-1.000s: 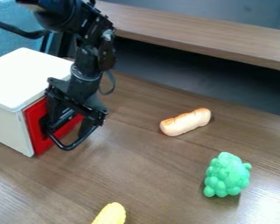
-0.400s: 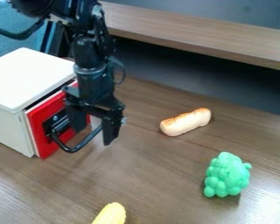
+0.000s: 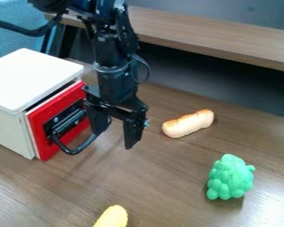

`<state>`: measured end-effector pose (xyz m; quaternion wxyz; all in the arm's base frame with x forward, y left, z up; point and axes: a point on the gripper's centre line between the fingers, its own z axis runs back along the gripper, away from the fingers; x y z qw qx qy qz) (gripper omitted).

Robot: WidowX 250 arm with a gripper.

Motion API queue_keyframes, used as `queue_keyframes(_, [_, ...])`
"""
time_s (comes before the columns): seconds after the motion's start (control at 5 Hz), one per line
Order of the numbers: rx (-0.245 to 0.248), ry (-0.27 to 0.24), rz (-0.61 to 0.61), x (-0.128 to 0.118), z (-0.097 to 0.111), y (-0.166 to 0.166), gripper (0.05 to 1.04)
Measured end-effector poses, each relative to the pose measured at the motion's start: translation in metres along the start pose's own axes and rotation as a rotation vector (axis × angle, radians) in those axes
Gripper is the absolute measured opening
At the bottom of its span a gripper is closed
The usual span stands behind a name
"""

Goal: Closed the drawer

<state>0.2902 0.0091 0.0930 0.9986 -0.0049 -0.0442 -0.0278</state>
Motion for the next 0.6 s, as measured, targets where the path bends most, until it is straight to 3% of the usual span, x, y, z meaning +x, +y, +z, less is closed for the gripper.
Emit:
queue_keyframes(0.2, [-0.016,0.006,-0.042,0.001,0.004,-0.021,1.0])
queue_keyframes(0.4, [-0.023,-0.027,-0.07,0.001,0.015,-0.037,1.0])
queue_keyframes(0.6, [-0.031,-0.027,-0.077,0.0,0.017,-0.046,1.0])
